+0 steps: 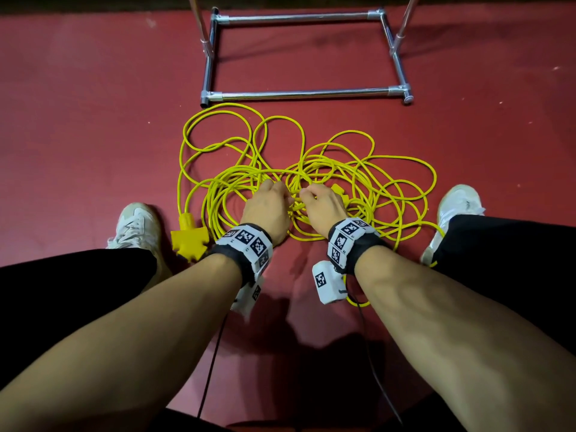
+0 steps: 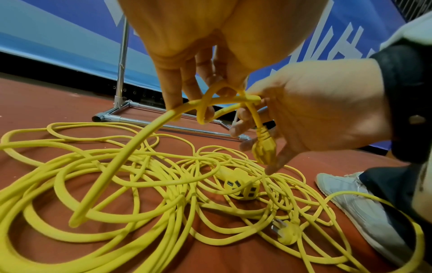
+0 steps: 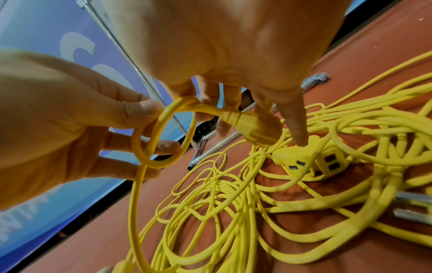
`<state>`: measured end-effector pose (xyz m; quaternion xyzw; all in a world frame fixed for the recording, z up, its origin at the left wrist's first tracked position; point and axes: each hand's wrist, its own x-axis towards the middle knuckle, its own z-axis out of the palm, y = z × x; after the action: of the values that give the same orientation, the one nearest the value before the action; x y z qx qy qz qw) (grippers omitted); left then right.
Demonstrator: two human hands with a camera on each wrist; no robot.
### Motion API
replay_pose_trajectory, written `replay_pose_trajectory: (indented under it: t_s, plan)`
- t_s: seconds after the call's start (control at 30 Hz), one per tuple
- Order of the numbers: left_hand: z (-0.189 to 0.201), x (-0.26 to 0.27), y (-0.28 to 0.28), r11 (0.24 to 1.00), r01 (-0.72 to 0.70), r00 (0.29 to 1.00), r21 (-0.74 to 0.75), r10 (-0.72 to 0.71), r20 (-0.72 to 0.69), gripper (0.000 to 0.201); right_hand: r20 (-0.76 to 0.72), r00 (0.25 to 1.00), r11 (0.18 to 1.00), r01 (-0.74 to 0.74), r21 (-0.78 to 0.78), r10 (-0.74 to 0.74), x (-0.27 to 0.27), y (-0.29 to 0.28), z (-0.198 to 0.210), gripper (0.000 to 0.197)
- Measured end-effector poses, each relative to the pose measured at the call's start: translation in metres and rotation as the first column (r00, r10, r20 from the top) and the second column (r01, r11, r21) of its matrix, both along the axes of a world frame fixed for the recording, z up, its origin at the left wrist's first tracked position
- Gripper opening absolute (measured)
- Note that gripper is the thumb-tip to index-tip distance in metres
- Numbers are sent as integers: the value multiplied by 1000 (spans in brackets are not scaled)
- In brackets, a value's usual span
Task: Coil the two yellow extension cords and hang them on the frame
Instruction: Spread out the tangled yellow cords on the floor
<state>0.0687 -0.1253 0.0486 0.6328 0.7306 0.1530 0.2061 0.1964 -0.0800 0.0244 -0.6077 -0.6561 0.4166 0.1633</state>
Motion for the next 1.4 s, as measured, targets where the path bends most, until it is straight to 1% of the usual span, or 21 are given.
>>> replay_pose_trajectory:
  t_s: [0.17, 0.27, 0.33, 0.4, 0.5, 0.57, 0.67, 0.73, 0.8, 0.87, 0.93, 1.03, 1.07, 1.13, 1.23, 1.3, 1.4]
  plan:
    - [-2, -6, 2, 994, -110, 990, 12, 109, 85, 17, -73, 994, 995, 79, -53, -83, 3, 1, -6, 37]
    - [-5, -7, 0, 992, -127, 985, 12, 125, 123, 16, -89, 993, 996, 79, -44, -82, 4, 1, -6, 37]
    - [-5, -7, -2, 991, -136, 980, 0, 134, 146, 17, -72, 994, 996, 78, -33, -80, 4, 1, -3, 36]
    - [-1, -8, 0, 994, -107, 987, -26, 109, 119, 19, -31, 998, 998, 60, -6, -60, 5, 1, -5, 35]
    - [2, -10, 2, 996, 36, 999, -79, -35, 15, 35, -17, 1000, 1000, -13, 11, 13, 3, 0, -2, 30]
    - [3, -9, 3, 993, 64, 998, -99, -67, -23, 41, -25, 1000, 1000, -17, 17, 18, 0, -1, 0, 29]
    - [3, -5, 3, 996, 44, 996, -77, -49, -69, 33, -26, 999, 999, 22, 37, -21, -2, -2, 1, 28]
    - [6, -2, 3, 998, 20, 997, -56, -24, -75, 28, -31, 999, 998, 41, 51, -40, -2, -2, 1, 28]
    - [8, -2, 2, 999, 0, 999, -47, -2, -40, 25, -44, 998, 997, 57, 48, -55, -5, -1, 0, 27]
    - [8, -4, 1, 999, -21, 1000, -45, 21, -5, 23, -100, 990, 995, 97, 14, -95, -6, -1, -1, 25]
    - [7, -8, 1, 997, -54, 998, -55, 56, 32, 22, -173, 973, 988, 151, -35, -155, -3, 1, -2, 25]
    - [4, -12, -2, 993, -86, 991, -80, 94, 93, 19, -261, 943, 974, 176, -144, -208, 2, 4, -2, 26]
    - [2, -12, -3, 991, -97, 988, -95, 107, 115, 18, -263, 942, 974, 176, -146, -210, 2, 5, -5, 26]
    - [0, -12, -4, 982, -128, 974, -136, 150, 167, 19, -239, 953, 981, 168, -99, -187, 1, 4, -8, 28]
    - [2, -10, 0, 970, -156, 954, -188, 197, 225, 18, -127, 984, 992, 127, 2, -126, -2, 0, -8, 33]
    - [2, -9, 2, 971, -136, 952, -199, 184, 247, 21, -102, 992, 996, 83, 36, -79, -3, -4, -3, 26]
    - [-4, -8, 2, 980, -82, 967, -183, 123, 223, 23, -110, 993, 997, 57, 58, -51, -3, -5, 0, 23]
